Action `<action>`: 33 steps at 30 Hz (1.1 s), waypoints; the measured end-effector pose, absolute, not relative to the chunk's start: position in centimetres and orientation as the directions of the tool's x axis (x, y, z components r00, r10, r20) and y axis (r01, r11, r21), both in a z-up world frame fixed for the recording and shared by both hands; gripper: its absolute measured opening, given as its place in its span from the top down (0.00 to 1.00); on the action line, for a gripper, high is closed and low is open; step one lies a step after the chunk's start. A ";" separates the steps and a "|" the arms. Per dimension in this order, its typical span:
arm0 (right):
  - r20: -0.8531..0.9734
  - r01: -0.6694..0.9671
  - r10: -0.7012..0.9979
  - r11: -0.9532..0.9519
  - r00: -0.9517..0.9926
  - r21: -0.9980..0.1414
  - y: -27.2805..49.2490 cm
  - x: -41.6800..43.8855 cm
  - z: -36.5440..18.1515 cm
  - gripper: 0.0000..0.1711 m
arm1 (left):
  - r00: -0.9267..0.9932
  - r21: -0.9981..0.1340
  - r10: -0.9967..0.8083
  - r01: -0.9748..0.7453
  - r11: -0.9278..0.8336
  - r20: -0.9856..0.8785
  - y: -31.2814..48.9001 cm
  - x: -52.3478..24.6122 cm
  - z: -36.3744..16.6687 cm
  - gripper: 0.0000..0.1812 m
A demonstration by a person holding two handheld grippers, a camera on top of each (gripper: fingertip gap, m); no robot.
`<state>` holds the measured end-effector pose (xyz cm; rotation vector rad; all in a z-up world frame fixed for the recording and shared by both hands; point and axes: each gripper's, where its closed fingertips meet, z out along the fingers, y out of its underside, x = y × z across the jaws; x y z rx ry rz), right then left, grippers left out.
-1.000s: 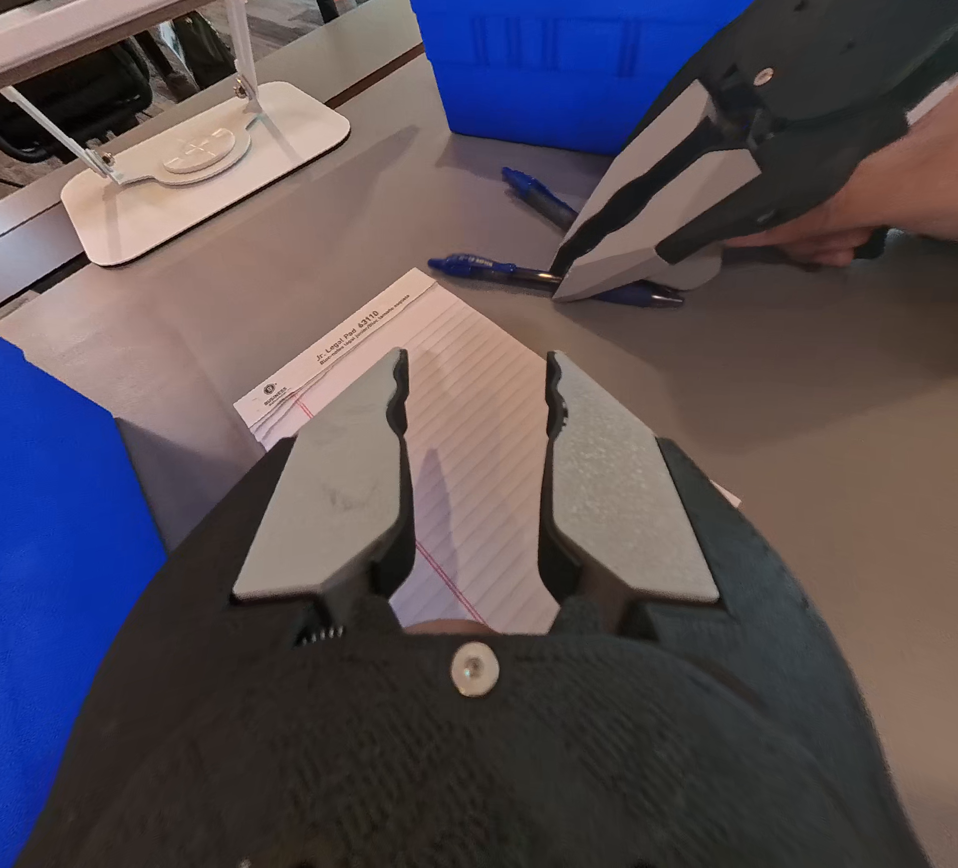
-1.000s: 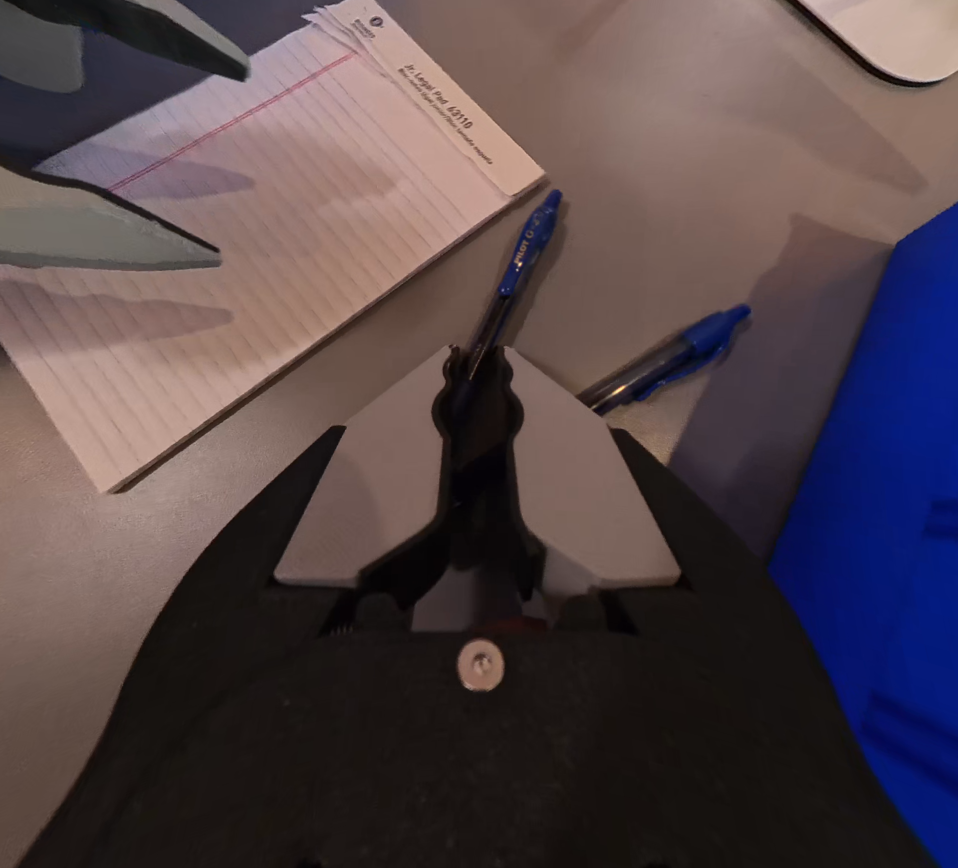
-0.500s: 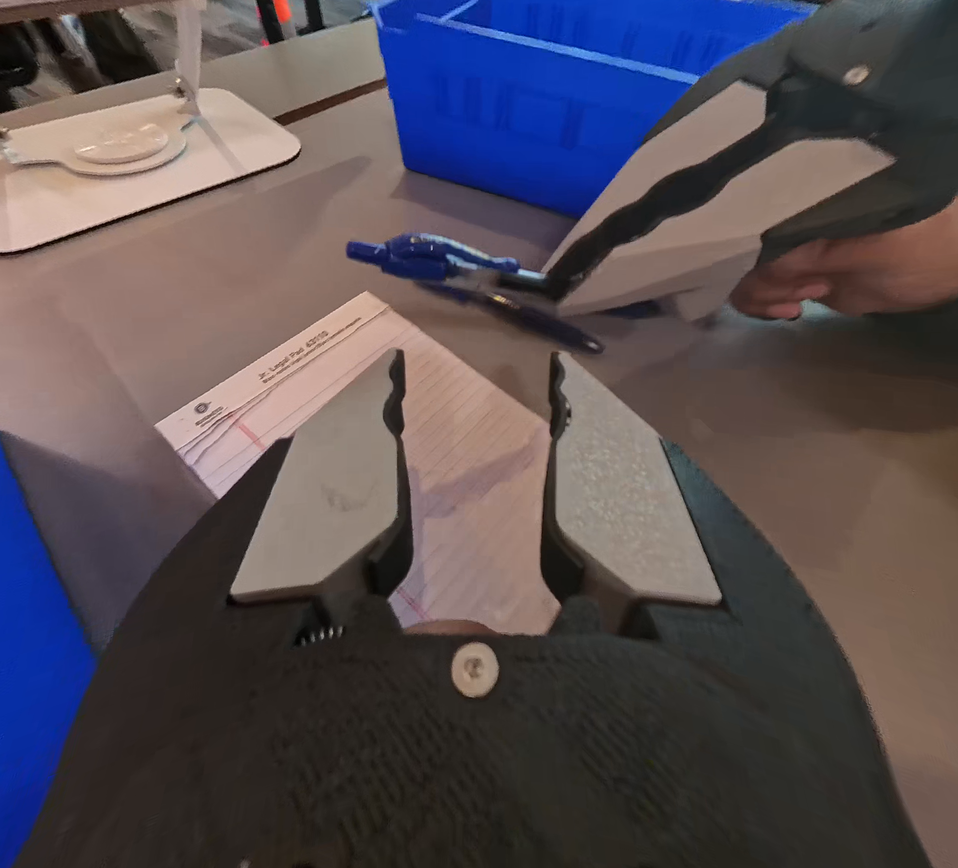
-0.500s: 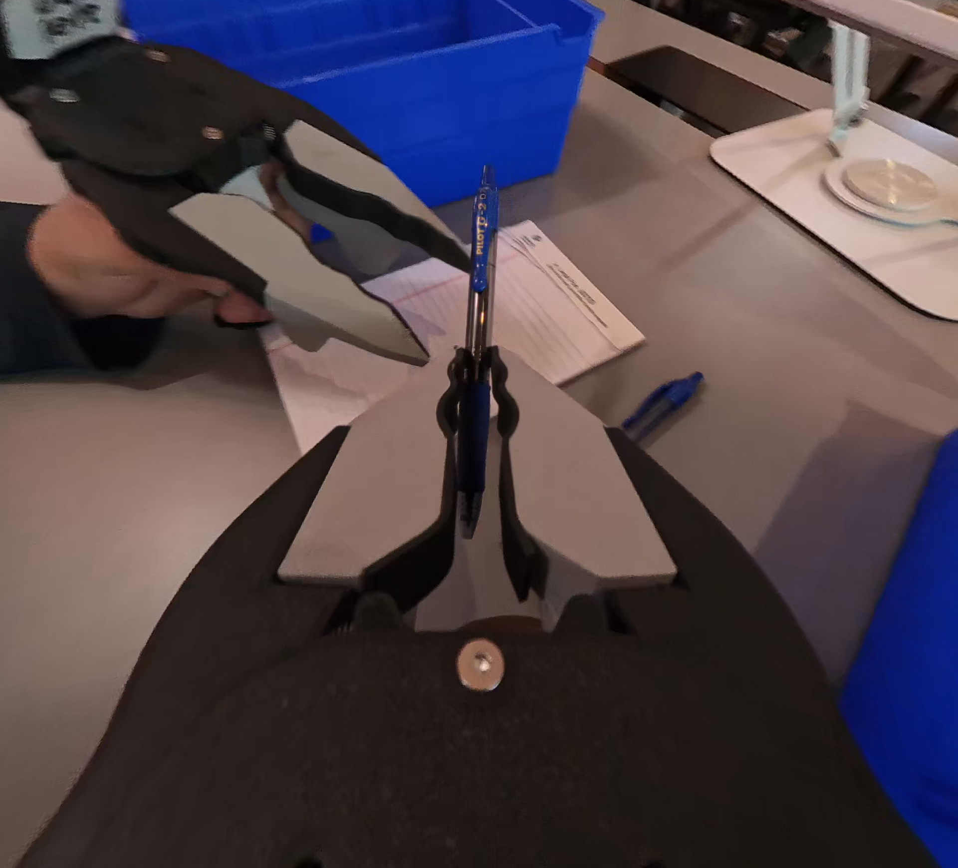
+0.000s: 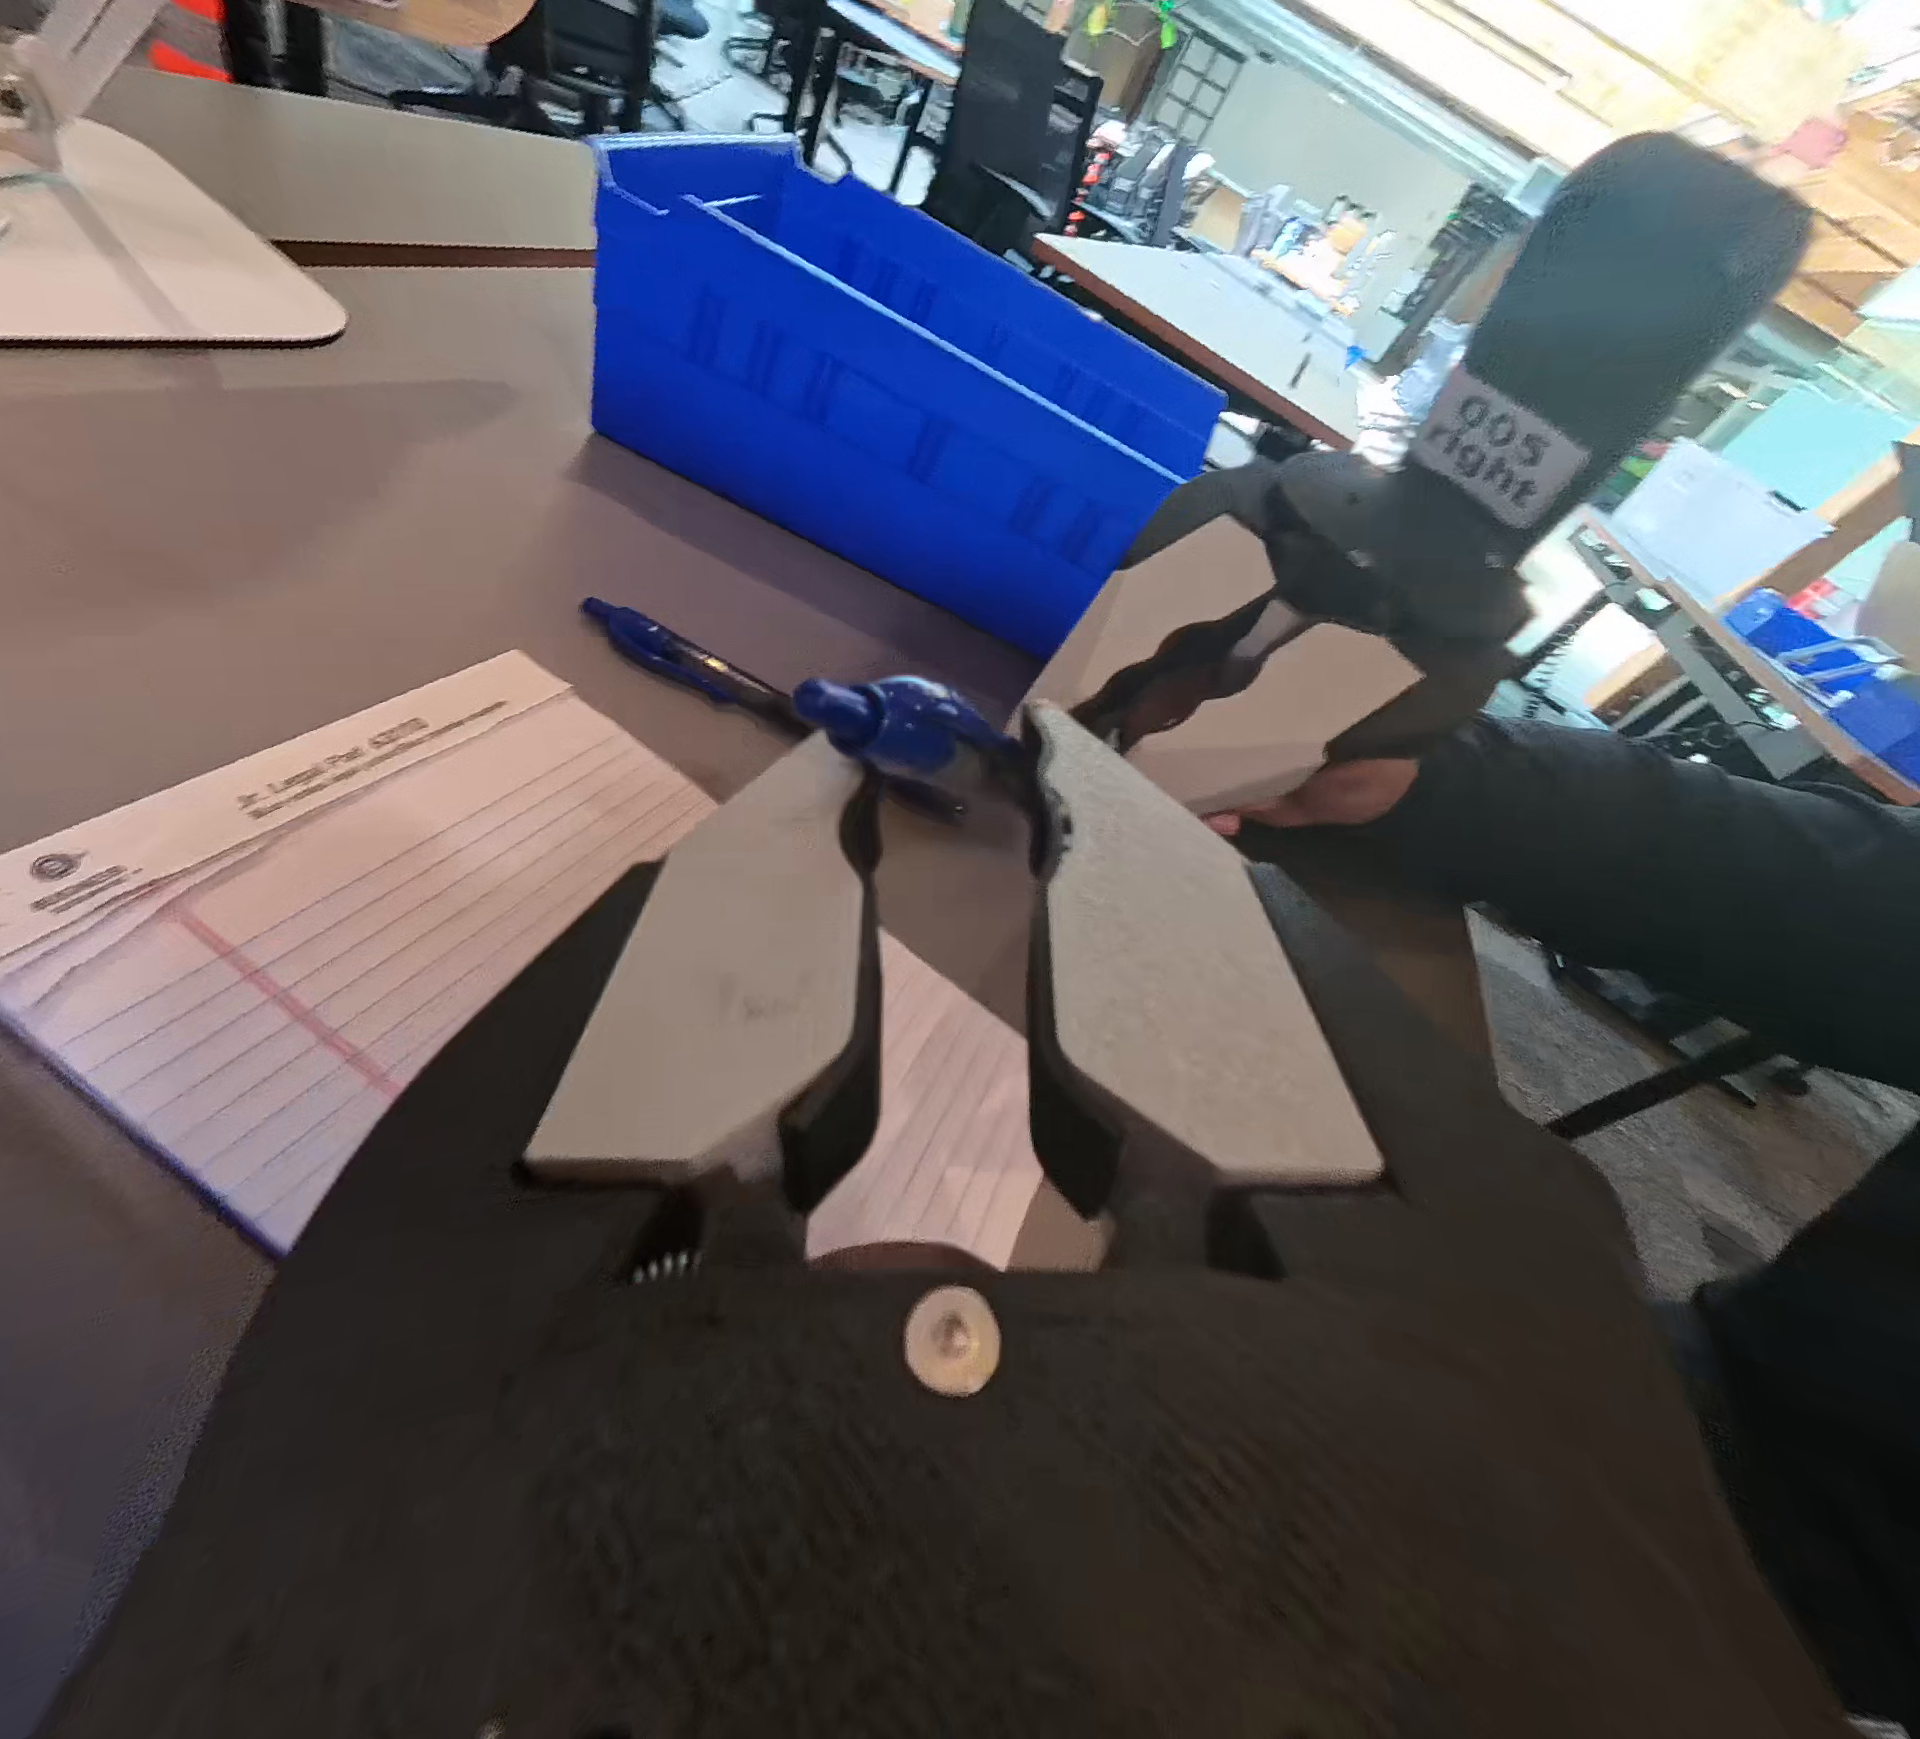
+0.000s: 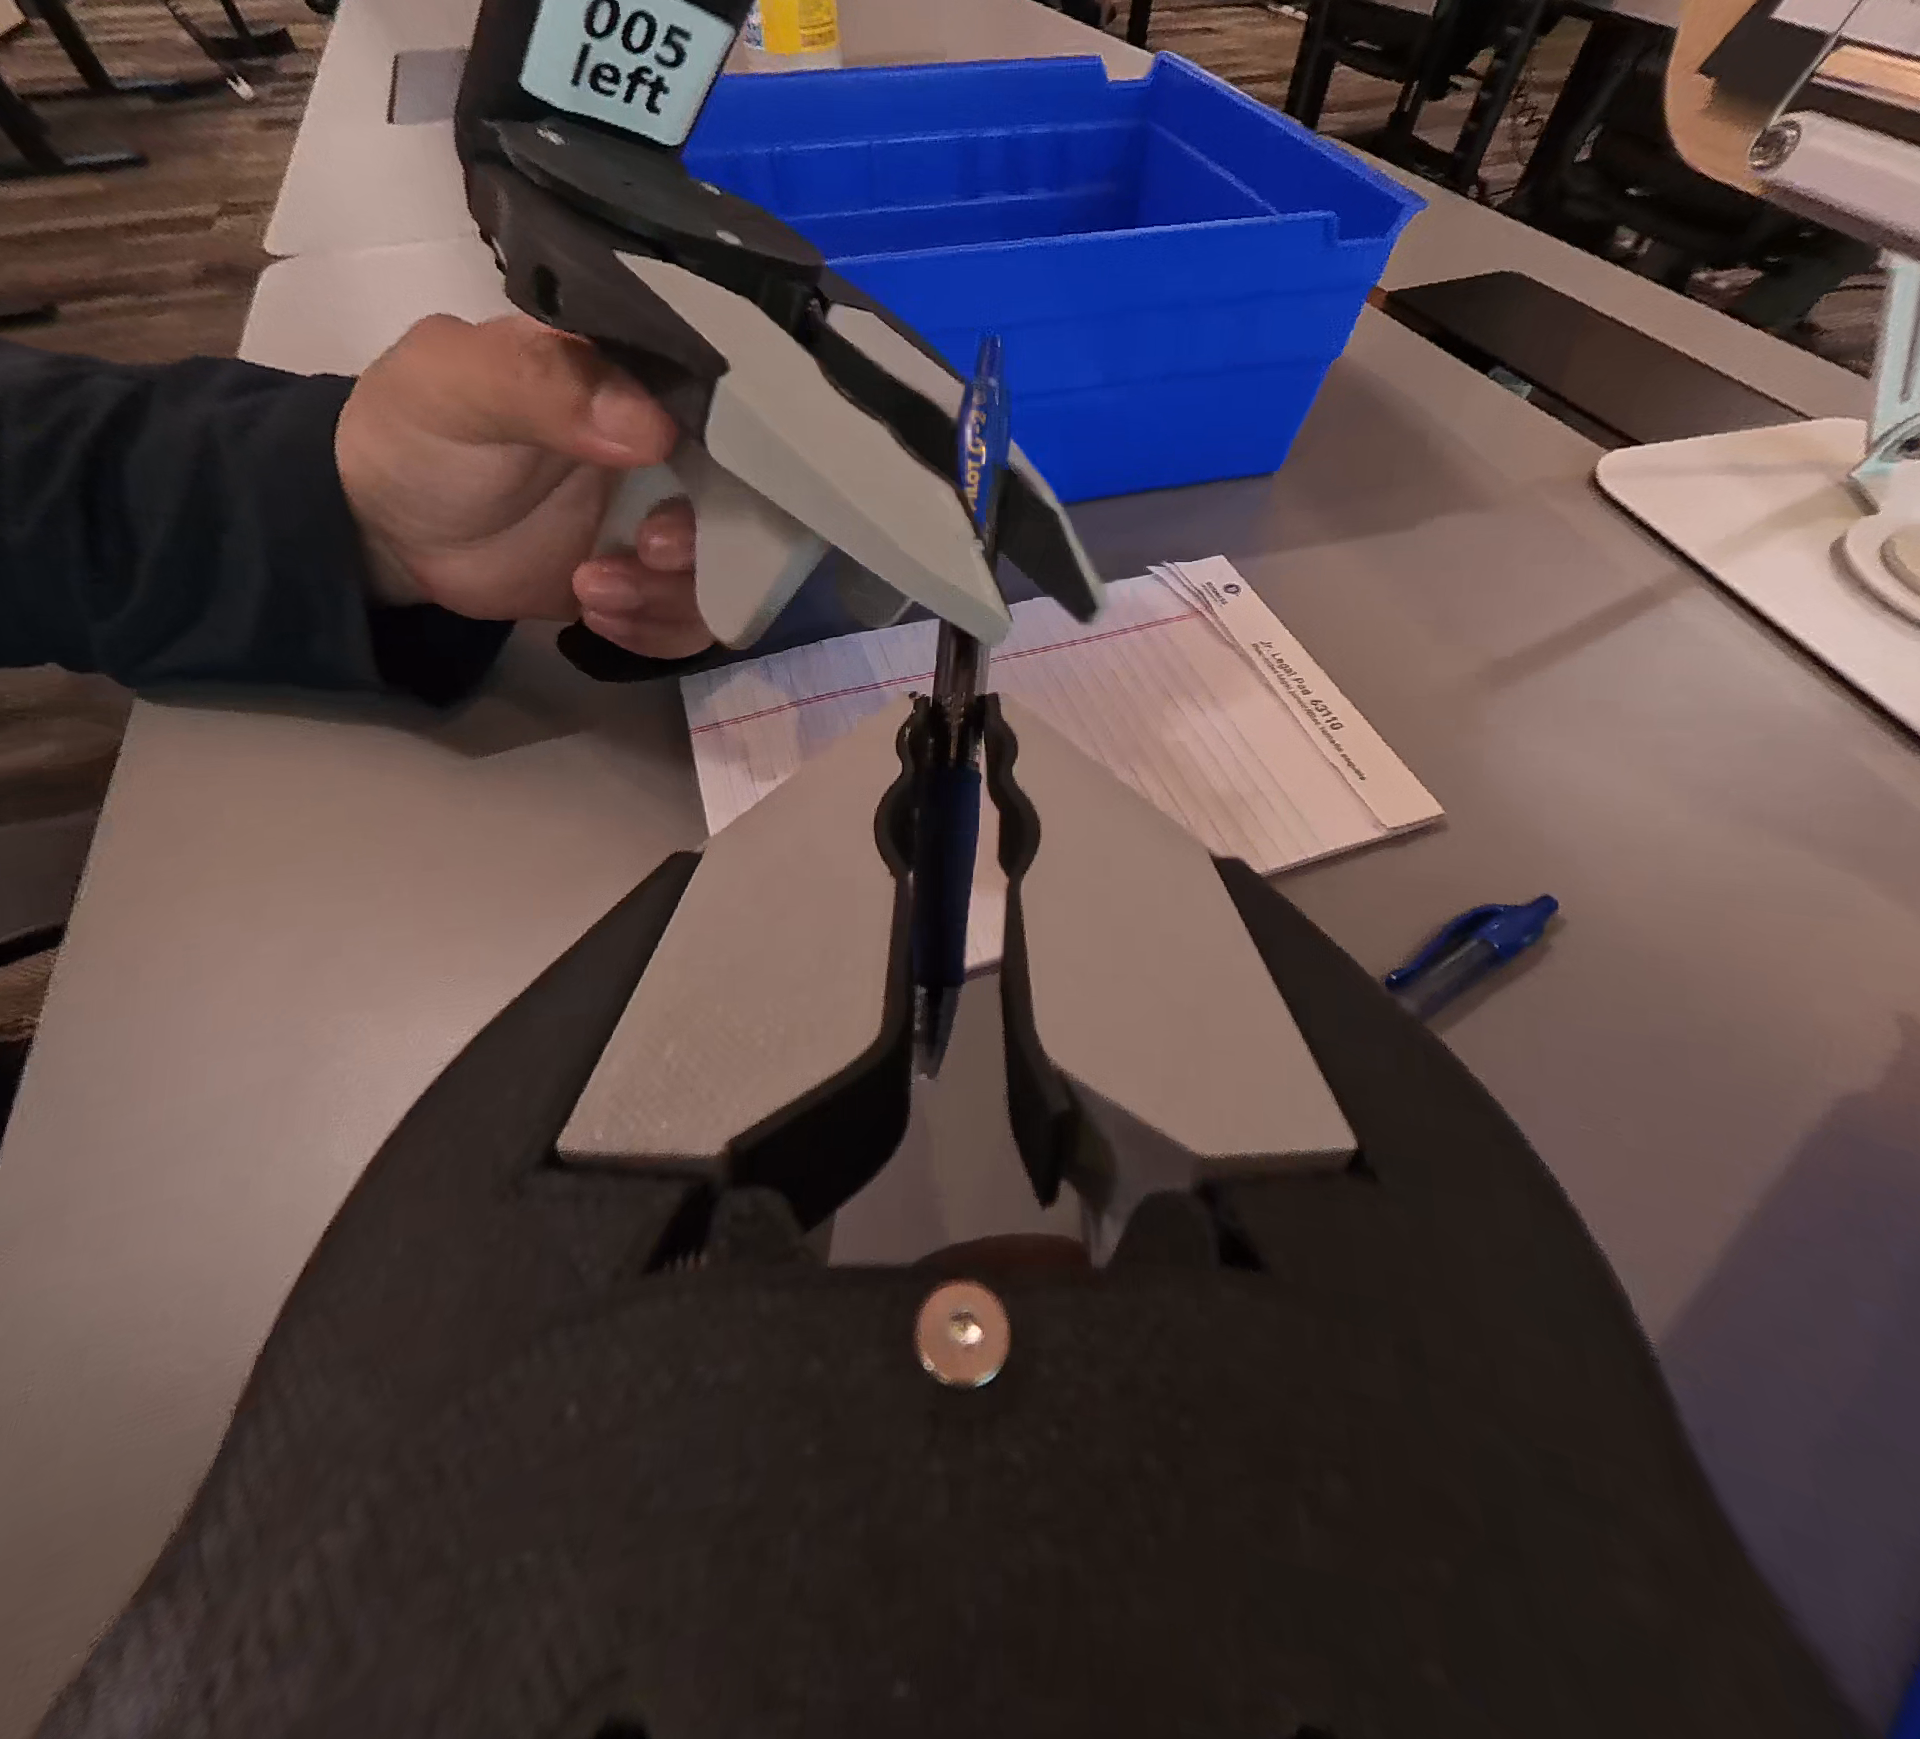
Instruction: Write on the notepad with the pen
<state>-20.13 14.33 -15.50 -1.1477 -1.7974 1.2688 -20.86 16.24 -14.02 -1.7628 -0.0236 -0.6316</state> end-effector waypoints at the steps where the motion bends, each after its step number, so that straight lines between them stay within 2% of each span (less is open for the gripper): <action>1: 0.039 0.279 0.914 0.163 -0.403 -0.946 14.3 -20.2 -15.6 0.96 | 0.841 -0.894 -0.332 0.338 -0.294 0.427 16.1 -20.4 -13.7 0.92; 7: 0.081 0.270 0.915 0.201 -0.396 -0.942 14.2 -20.5 -16.6 0.96 | 0.877 -0.925 -0.341 0.244 -0.293 0.339 16.1 -19.5 -13.9 0.95; 10: 0.087 0.288 0.915 0.213 -0.395 -0.934 14.1 -20.6 -17.2 0.87 | 0.857 -0.927 -0.375 0.269 -0.262 0.354 15.9 -19.1 -13.0 0.95; 11: 0.096 0.290 0.914 0.223 -0.394 -0.931 14.1 -20.7 -17.3 0.87 | 0.858 -0.928 -0.374 0.265 -0.262 0.351 15.9 -19.1 -13.0 0.95; 13: 0.120 0.289 0.912 0.247 -0.392 -0.925 14.0 -20.6 -17.4 0.95 | 0.863 -0.932 -0.375 0.255 -0.256 0.339 15.8 -19.1 -12.8 0.95; 18: 0.155 0.299 0.911 0.280 -0.381 -0.912 14.1 -20.7 -17.7 0.95 | 0.875 -0.937 -0.362 0.239 -0.255 0.321 15.9 -19.2 -13.0 0.95; 25: 0.208 0.318 0.904 0.335 -0.373 -0.887 15.0 -20.7 -18.3 0.92 | 0.937 -0.957 -0.304 0.089 -0.275 0.175 16.1 -19.5 -14.0 0.95; 33: 0.184 0.289 0.904 0.307 -0.386 -0.907 14.3 -20.8 -17.8 0.95 | 0.922 -0.963 -0.335 0.117 -0.241 0.196 15.6 -19.1 -12.7 0.94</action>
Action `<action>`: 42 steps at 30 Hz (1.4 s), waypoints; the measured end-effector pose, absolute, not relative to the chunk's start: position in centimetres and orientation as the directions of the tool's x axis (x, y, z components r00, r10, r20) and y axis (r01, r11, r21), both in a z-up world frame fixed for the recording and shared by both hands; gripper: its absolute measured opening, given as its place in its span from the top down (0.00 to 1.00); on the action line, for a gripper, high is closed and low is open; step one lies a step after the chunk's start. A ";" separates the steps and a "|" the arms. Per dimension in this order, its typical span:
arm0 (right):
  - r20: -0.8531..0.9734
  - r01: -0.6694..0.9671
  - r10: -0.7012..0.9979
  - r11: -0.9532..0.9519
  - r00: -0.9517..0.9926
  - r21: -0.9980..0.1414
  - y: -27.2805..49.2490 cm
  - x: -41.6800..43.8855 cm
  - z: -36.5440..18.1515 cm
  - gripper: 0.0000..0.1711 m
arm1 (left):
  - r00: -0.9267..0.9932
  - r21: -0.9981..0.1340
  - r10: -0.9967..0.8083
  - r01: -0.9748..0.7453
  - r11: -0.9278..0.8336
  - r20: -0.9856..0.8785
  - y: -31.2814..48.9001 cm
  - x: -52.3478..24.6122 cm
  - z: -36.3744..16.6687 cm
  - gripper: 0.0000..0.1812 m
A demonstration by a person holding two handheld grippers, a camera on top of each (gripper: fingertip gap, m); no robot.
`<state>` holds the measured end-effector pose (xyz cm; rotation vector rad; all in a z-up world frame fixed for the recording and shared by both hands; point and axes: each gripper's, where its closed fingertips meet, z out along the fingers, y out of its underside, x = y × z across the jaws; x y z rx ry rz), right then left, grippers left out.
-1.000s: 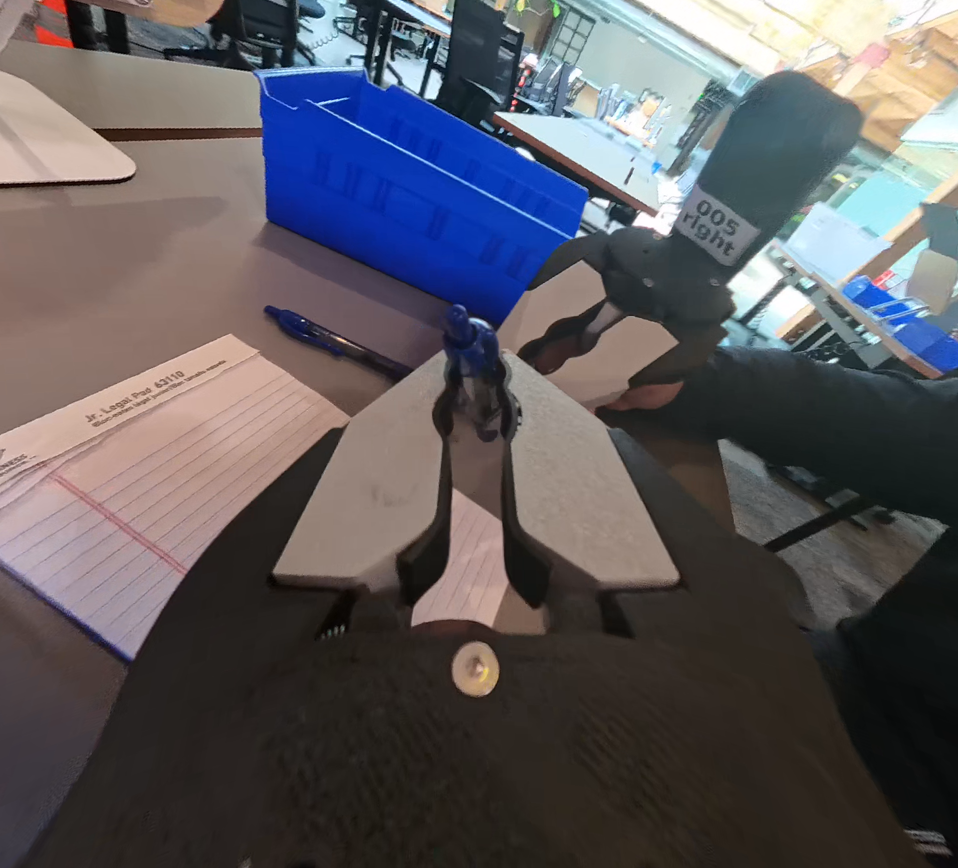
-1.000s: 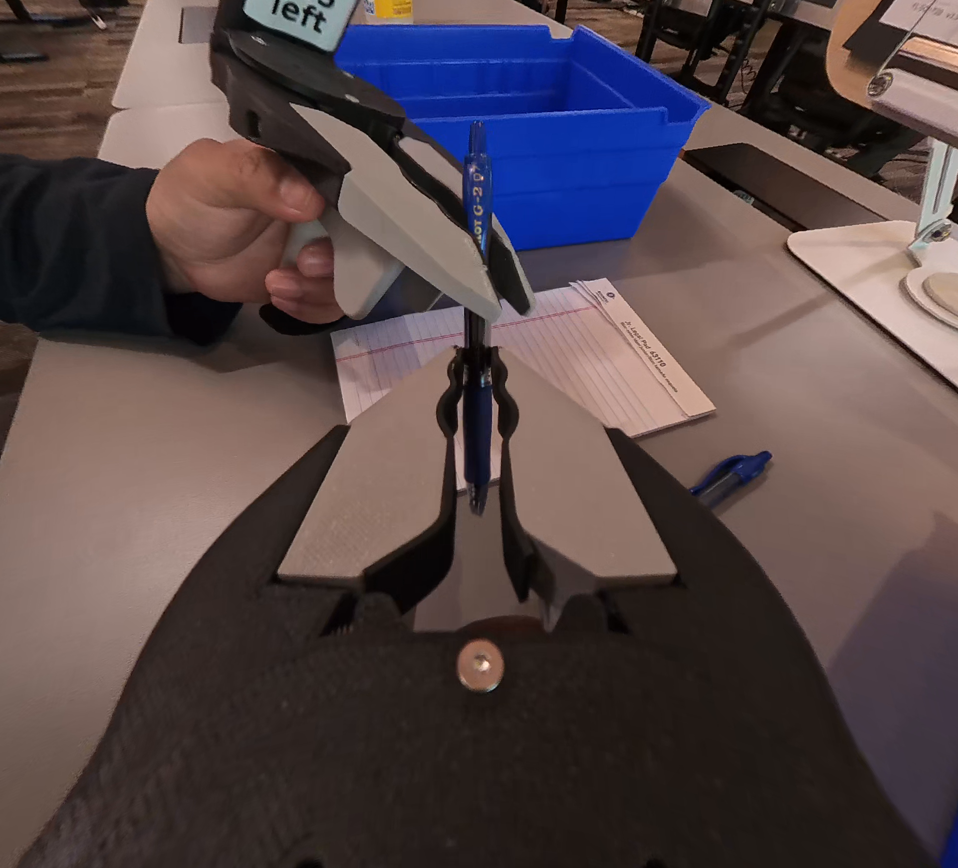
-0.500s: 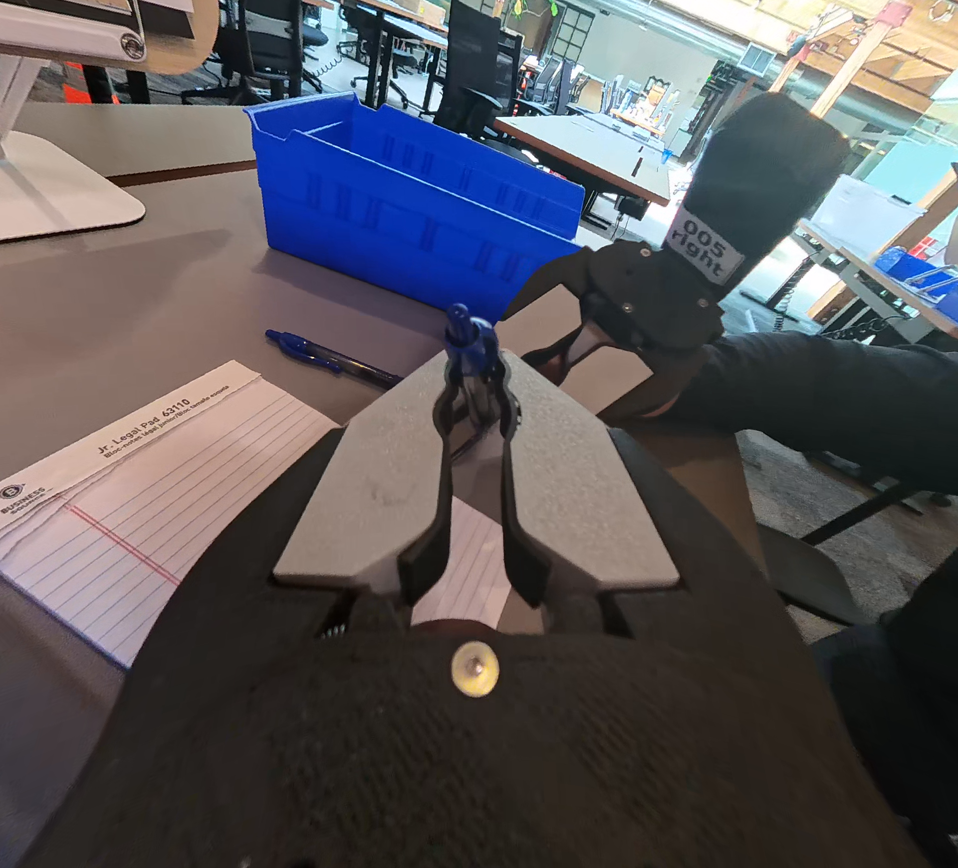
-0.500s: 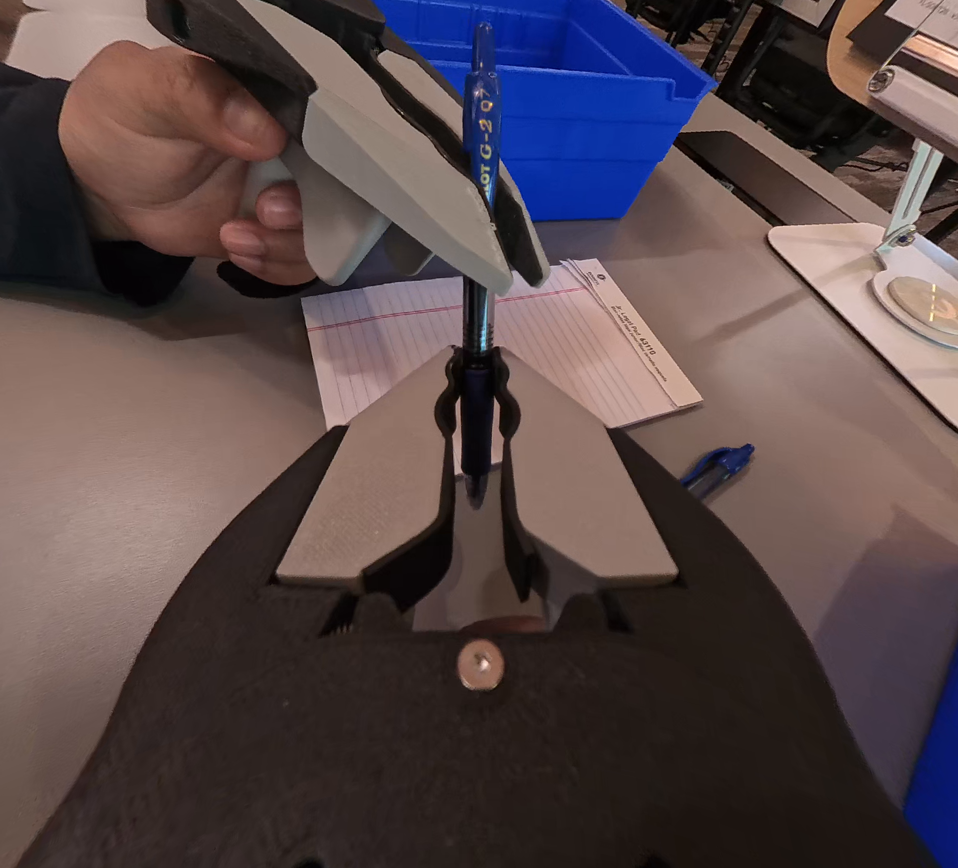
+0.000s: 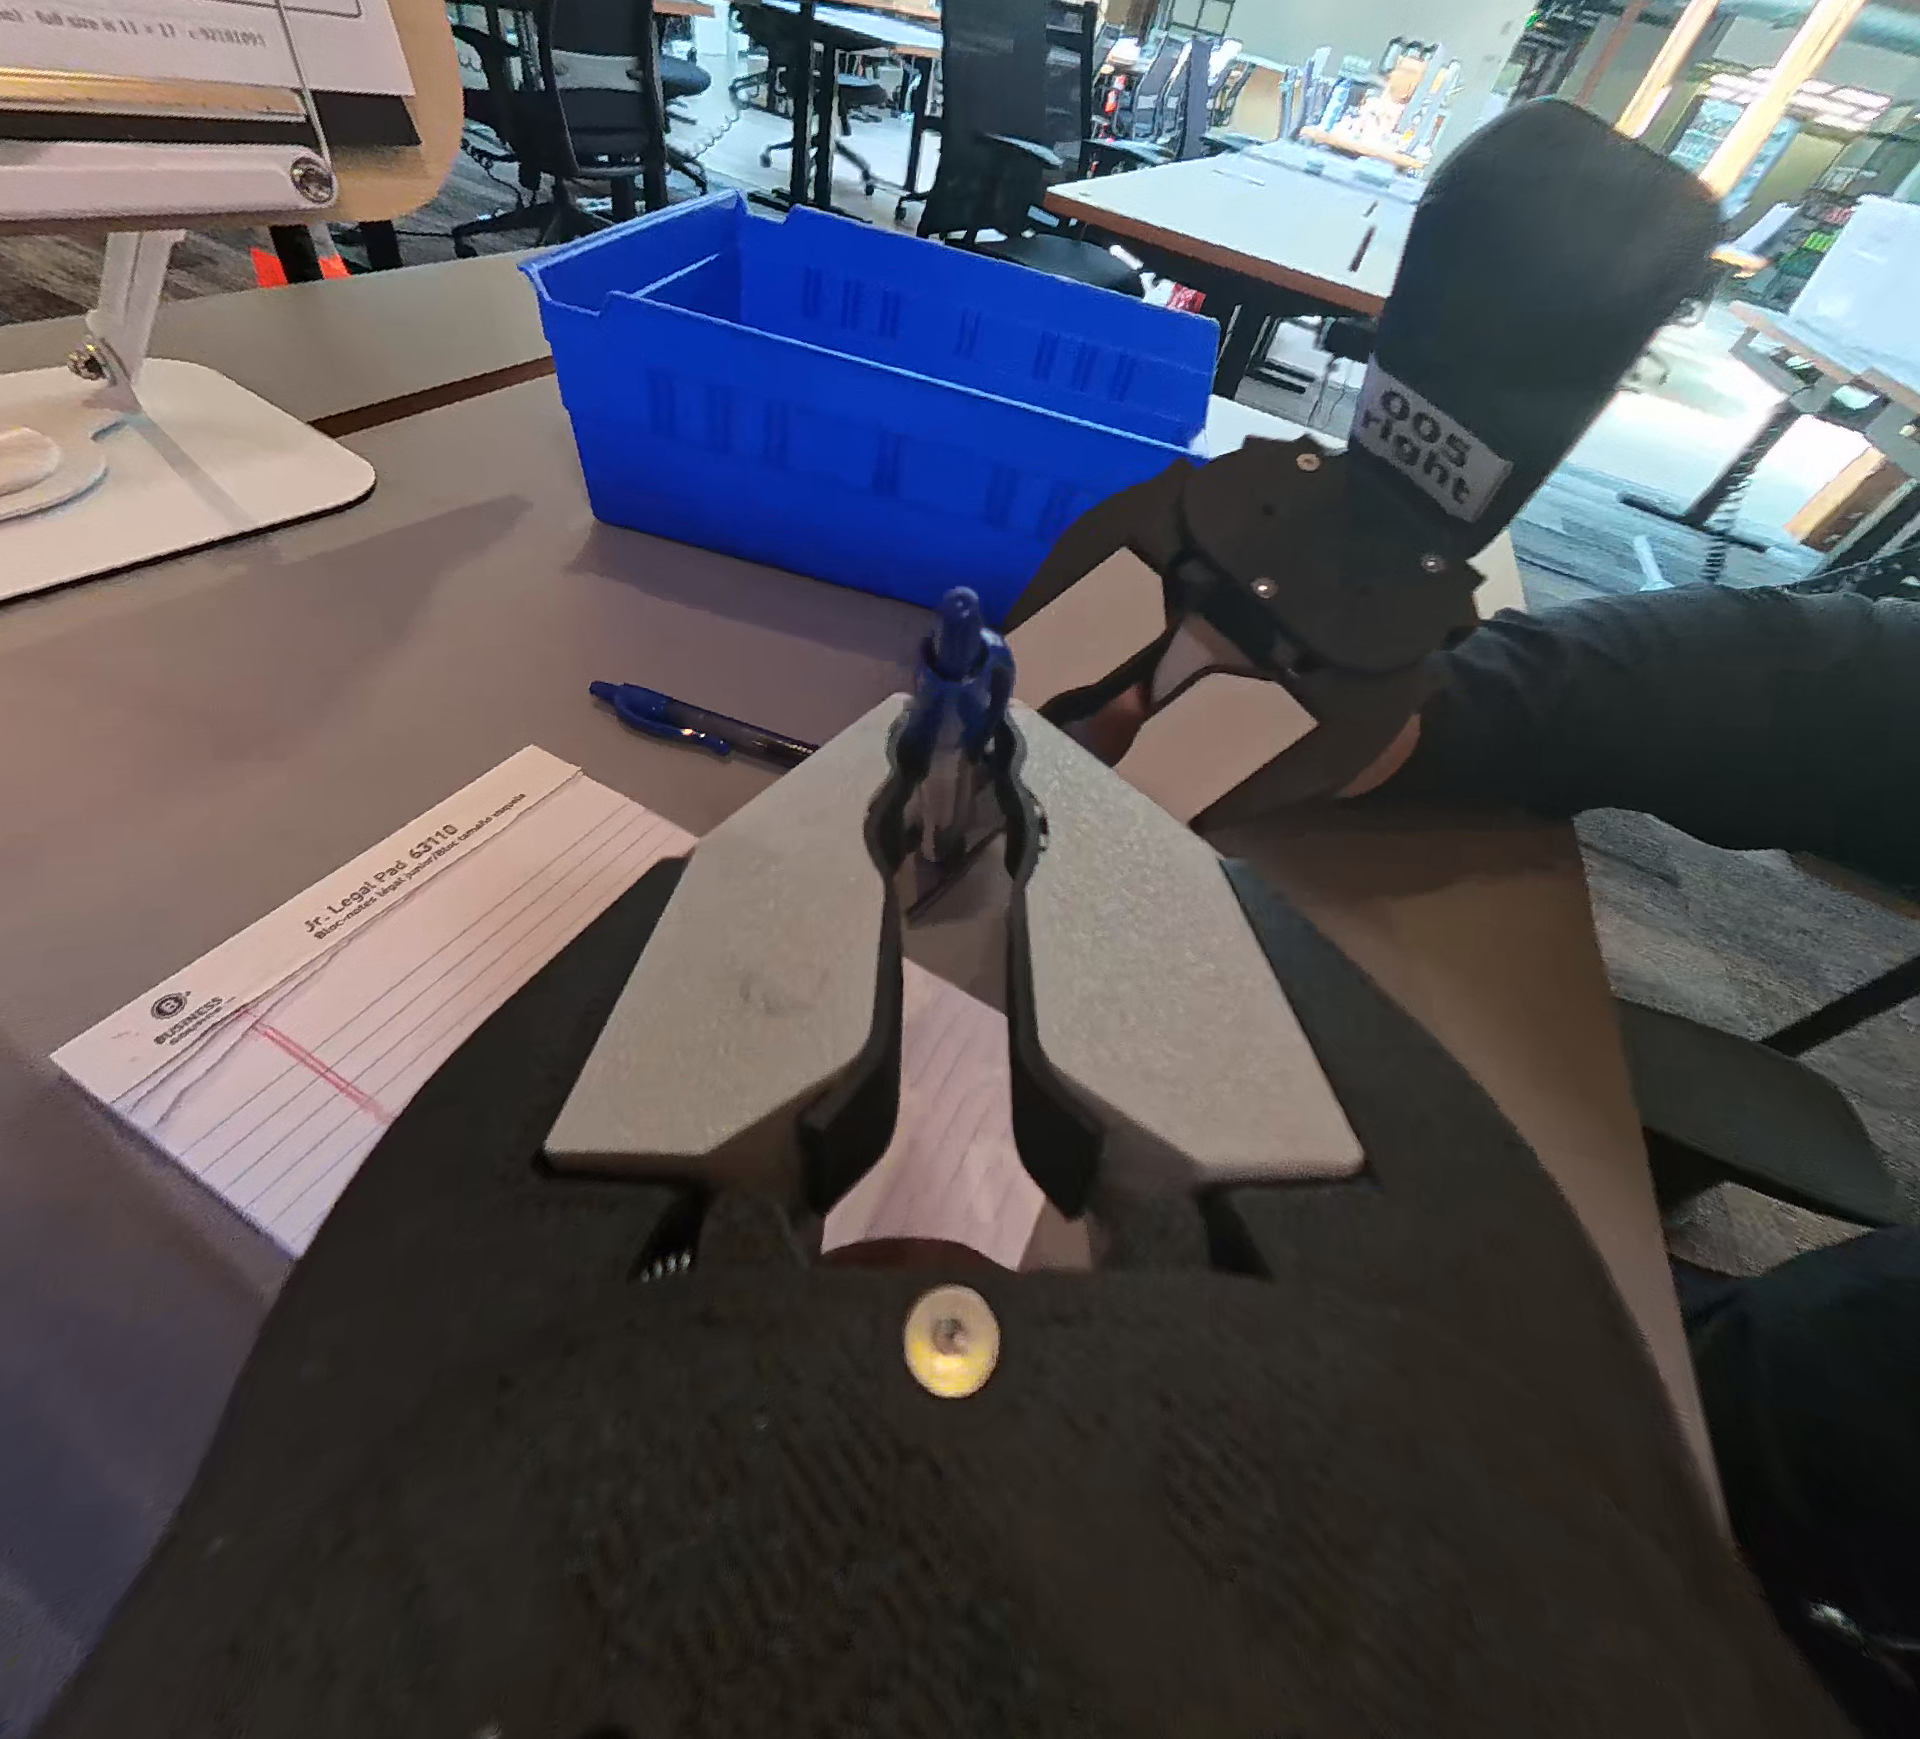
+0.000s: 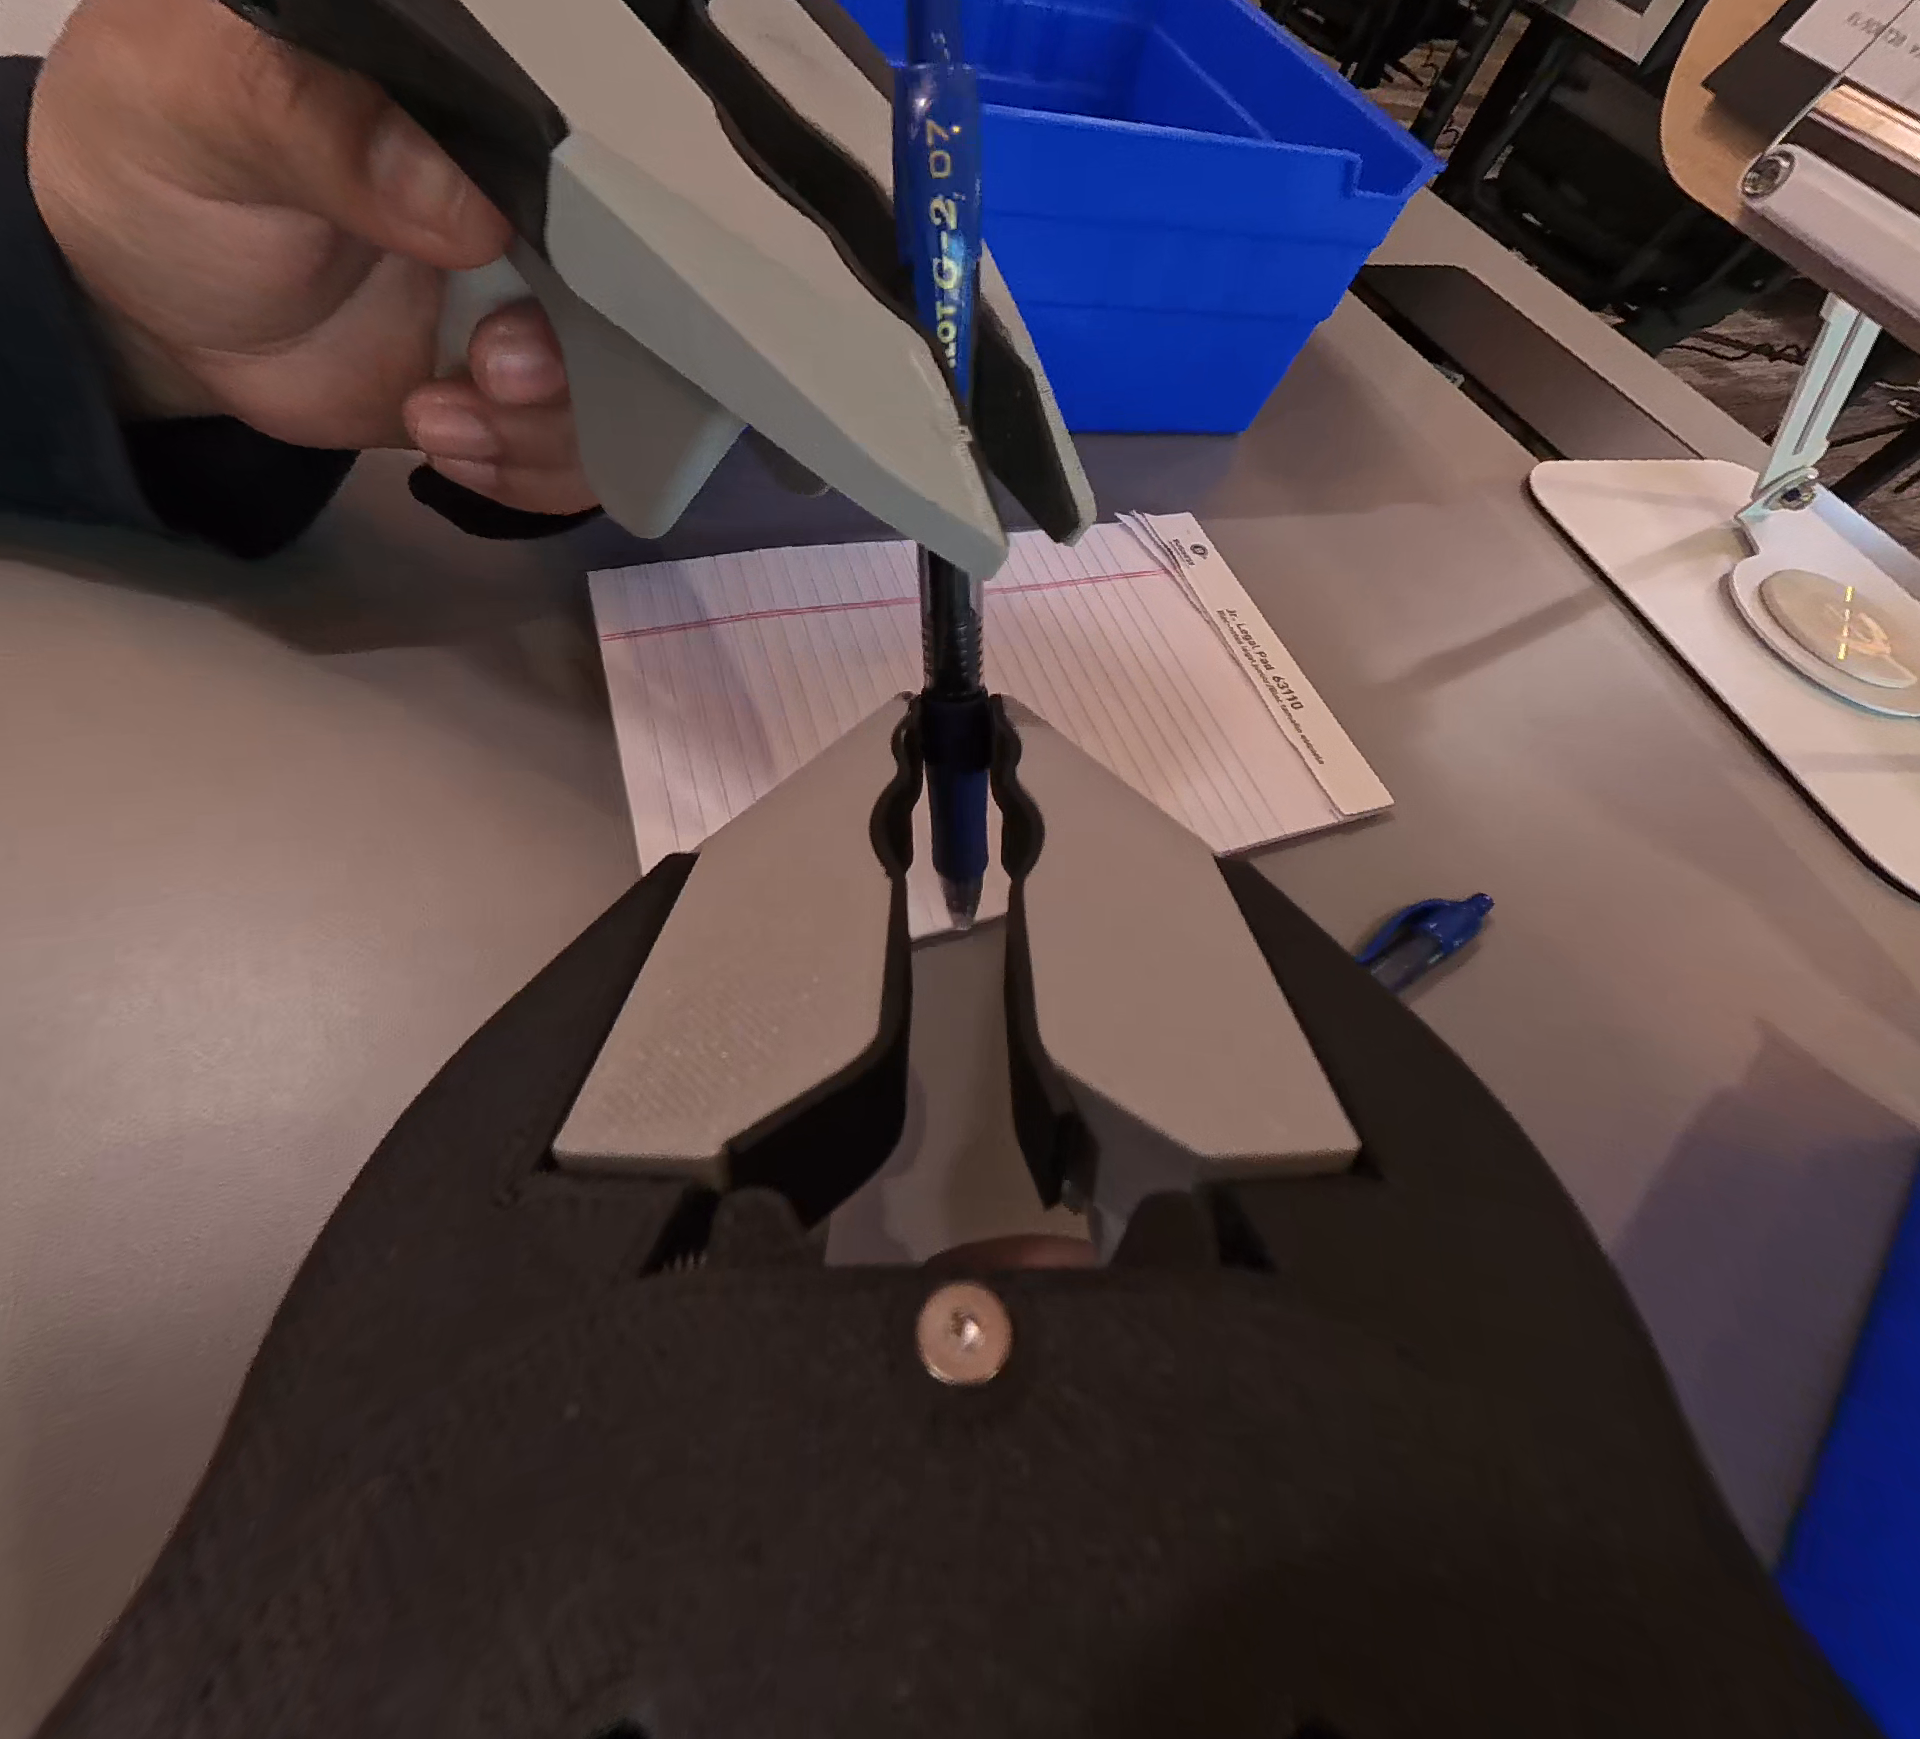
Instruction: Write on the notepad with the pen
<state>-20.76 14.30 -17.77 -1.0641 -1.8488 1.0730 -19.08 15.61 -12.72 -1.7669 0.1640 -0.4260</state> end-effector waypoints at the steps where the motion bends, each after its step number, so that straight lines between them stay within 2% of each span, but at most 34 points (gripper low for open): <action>1: 0.165 0.281 0.905 0.289 -0.393 -0.915 14.1 -20.7 -17.5 0.95 | 0.914 -0.966 -0.352 0.126 -0.227 0.202 15.5 -18.8 -12.4 0.93; 10: -0.083 0.197 0.889 0.008 -0.450 -0.980 15.1 -19.8 -13.9 0.96 | 0.925 -0.972 -0.323 0.145 -0.186 0.199 15.0 -20.3 -11.3 0.90; 14: -0.129 0.137 0.818 -0.062 -0.561 -0.989 13.7 -18.7 -12.2 0.96 | 0.910 -0.967 -0.350 0.161 -0.198 0.223 15.2 -19.8 -11.7 0.87; 20: -0.187 0.056 0.827 -0.186 -0.530 -0.981 15.2 -18.4 -9.6 0.96 | 0.827 -0.938 -0.463 0.202 -0.283 0.318 14.8 -17.8 -12.6 0.82; 24: -0.262 0.063 0.788 -0.274 -0.557 -0.960 15.2 -18.3 -9.0 0.96 | 0.831 -0.944 -0.472 0.176 -0.280 0.295 15.0 -17.0 -12.8 0.77; 28: -0.276 0.082 0.771 -0.281 -0.574 -0.956 13.8 -18.7 -9.6 0.95 | 0.824 -0.954 -0.499 0.155 -0.256 0.267 14.9 -15.9 -12.4 0.73; 30: -0.266 0.083 0.763 -0.271 -0.590 -0.959 12.8 -18.7 -9.7 0.95 | 0.827 -0.956 -0.498 0.150 -0.251 0.261 15.0 -15.7 -12.3 0.75; 31: -0.262 0.087 0.757 -0.264 -0.599 -0.961 12.3 -18.7 -9.8 0.95 | 0.828 -0.957 -0.499 0.142 -0.253 0.254 15.0 -15.5 -12.4 0.81; 32: -0.257 0.091 0.754 -0.255 -0.605 -0.963 12.0 -18.6 -9.9 0.95 | 0.822 -0.960 -0.515 0.125 -0.252 0.242 14.8 -15.3 -12.5 0.93; 33: -0.248 0.092 0.758 -0.242 -0.603 -0.966 11.9 -18.7 -10.0 0.95 | 0.826 -0.963 -0.517 0.105 -0.248 0.224 14.7 -15.3 -12.6 0.95; 37: -0.213 0.092 0.832 -0.194 -0.512 -0.977 13.5 -19.5 -10.7 0.95 | 0.922 -0.965 -0.378 -0.020 -0.262 0.084 15.6 -17.5 -13.9 0.96; 42: -0.273 0.112 0.847 -0.250 -0.456 -0.962 15.1 -20.0 -10.6 0.84 | 0.968 -0.927 -0.142 -0.242 -0.287 -0.208 16.3 -20.9 -14.9 0.96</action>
